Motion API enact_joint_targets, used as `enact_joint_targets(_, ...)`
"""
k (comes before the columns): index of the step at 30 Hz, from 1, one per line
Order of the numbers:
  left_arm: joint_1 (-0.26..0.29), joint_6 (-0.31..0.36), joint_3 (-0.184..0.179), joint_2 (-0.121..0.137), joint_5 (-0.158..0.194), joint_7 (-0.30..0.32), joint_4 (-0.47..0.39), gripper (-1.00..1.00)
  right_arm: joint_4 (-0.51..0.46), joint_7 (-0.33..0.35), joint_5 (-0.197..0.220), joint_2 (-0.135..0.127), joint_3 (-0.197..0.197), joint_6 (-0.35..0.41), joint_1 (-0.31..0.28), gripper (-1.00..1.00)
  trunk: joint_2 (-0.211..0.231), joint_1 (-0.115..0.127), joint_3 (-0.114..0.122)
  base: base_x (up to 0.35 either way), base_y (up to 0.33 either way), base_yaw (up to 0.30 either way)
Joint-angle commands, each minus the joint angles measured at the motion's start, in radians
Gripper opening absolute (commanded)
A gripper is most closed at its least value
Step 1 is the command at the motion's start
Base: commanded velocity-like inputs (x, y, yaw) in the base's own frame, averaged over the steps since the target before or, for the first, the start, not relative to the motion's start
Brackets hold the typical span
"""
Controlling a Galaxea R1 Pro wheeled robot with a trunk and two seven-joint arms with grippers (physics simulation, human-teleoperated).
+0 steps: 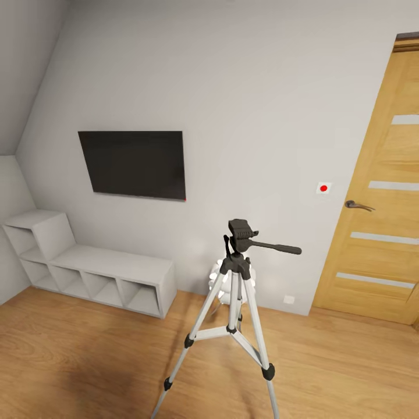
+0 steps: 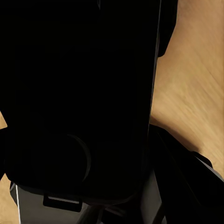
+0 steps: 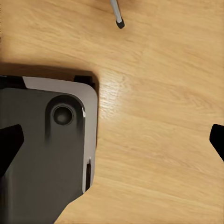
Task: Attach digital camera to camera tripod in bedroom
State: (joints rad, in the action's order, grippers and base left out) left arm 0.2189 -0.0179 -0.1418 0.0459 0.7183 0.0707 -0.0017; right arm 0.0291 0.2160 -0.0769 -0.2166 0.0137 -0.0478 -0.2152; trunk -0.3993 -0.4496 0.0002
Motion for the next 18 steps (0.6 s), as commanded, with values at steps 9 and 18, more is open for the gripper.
enact_joint_targets(9, 0.0, -0.002, -0.009, 0.0, 0.01, 0.006, 0.002, -1.0, 0.003, 0.002, -0.006, -0.002, 0.004, -0.007, -0.001, 1.0, -0.001, 0.0, -0.005, -0.001, 0.0, 0.0)
enact_joint_targets(18, 0.0, -0.002, -0.009, 0.0, 0.01, 0.006, 0.002, -1.0, 0.003, 0.002, -0.007, -0.002, 0.003, -0.006, -0.001, 1.0, -0.001, 0.0, -0.019, 0.0, 0.0, 0.0)
